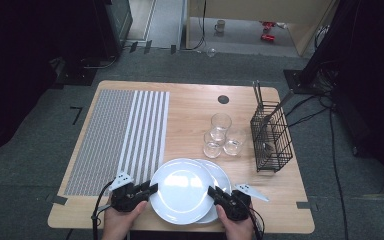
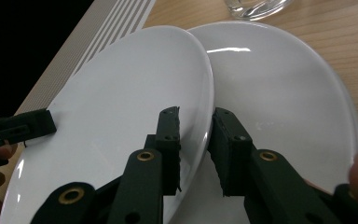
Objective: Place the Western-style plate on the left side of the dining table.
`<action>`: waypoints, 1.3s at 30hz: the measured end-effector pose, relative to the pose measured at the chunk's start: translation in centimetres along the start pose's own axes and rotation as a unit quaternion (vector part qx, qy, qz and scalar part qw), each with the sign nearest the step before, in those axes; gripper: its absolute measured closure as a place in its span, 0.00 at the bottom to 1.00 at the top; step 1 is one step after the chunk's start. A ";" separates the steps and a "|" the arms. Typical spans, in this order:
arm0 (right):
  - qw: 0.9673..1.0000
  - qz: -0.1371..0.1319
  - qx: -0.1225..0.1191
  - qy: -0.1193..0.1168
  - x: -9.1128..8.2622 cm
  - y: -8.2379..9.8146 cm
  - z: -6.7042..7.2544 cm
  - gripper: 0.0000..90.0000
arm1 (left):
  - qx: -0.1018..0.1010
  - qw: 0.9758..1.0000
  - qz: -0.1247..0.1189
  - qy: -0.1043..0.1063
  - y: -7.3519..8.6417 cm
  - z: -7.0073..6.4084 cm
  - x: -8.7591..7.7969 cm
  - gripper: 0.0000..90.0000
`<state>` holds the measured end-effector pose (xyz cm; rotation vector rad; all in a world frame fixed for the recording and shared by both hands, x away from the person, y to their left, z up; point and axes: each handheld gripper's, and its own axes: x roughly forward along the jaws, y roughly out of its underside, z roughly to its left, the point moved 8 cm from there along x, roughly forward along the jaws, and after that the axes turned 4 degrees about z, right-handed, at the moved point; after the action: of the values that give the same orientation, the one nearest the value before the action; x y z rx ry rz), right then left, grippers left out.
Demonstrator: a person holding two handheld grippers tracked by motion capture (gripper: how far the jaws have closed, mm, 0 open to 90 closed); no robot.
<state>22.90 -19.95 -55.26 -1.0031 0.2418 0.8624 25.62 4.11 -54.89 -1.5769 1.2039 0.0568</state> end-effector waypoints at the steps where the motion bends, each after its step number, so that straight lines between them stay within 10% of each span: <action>1: 1.000 -0.003 0.000 -0.001 0.0 -0.1 0.0 0.82 | 0.000 1.000 0.001 0.000 0.0 0.0 0.0 0.75; 39: 0.999 -0.034 0.019 0.004 -0.2 -0.6 0.2 0.87 | -0.036 0.998 -0.005 0.041 -0.2 -0.8 -0.3 0.78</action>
<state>23.14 -20.02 -54.63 -0.9742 0.2285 0.7888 25.23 3.71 -54.26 -1.6623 1.2712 0.0296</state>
